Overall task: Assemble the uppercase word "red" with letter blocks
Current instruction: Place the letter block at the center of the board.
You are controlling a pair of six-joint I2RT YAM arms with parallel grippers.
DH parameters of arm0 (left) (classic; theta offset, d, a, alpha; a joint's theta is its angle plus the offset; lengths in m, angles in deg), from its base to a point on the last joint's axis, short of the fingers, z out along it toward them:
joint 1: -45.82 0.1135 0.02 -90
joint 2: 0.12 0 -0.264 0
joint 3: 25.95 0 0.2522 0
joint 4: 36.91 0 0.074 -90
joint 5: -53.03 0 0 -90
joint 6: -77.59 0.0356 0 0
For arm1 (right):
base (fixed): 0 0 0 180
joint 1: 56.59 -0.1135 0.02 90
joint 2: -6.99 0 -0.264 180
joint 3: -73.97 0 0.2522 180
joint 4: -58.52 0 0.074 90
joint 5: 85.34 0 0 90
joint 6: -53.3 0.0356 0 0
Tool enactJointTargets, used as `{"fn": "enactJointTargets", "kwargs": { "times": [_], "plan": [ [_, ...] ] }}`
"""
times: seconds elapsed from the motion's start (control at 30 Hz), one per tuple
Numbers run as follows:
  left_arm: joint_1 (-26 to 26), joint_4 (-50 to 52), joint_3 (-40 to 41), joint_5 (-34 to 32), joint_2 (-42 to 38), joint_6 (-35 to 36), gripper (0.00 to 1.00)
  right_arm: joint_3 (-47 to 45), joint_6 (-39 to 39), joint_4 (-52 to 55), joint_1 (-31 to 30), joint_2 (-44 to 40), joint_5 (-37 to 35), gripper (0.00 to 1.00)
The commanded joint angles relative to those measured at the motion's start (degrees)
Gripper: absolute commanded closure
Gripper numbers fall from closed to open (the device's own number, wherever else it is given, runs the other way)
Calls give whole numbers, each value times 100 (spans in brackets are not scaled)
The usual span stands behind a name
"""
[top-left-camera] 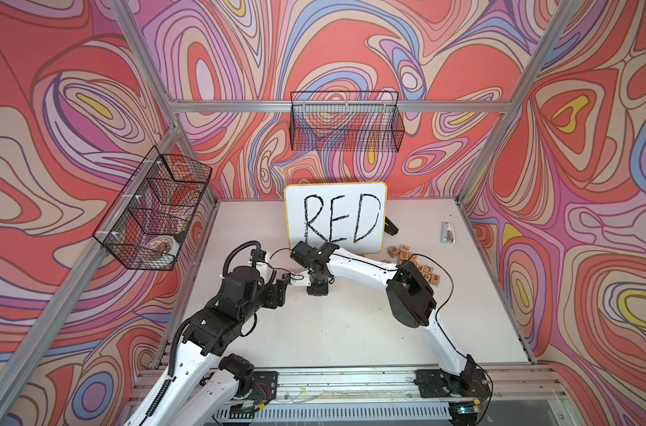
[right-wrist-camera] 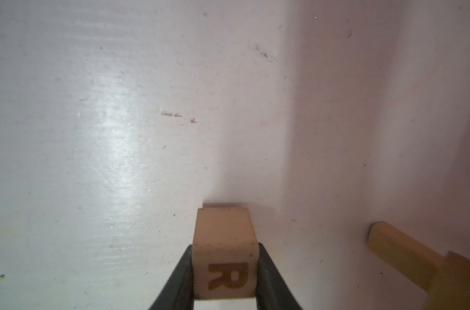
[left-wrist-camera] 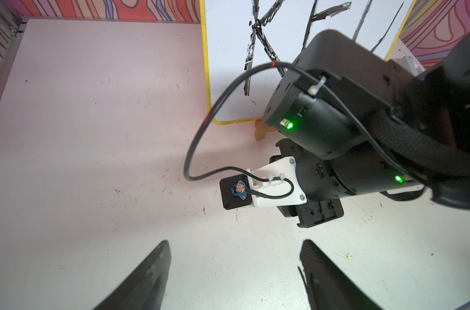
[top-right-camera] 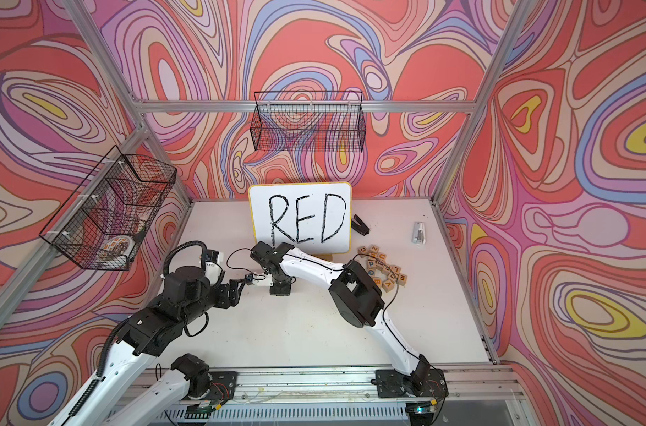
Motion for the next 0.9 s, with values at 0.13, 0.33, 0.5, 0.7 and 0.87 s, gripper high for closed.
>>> {"fn": "enactJointTargets", "kwargs": {
  "times": [0.13,0.33,0.5,0.7,0.87],
  "plan": [
    [-15,84,28,-73,-53,-12,21,139,122,3,27,117,27,62],
    [-13,84,26,-72,-49,-12,21,155,134,0,20,120,84,61],
    [-13,81,27,-73,-46,-12,21,143,176,-79,27,42,152,61],
    [-14,69,33,-73,-52,-4,21,-49,333,-311,96,-320,472,61],
    [-13,51,26,-65,-50,-4,21,-303,519,-484,122,-729,697,61]
  ]
}}
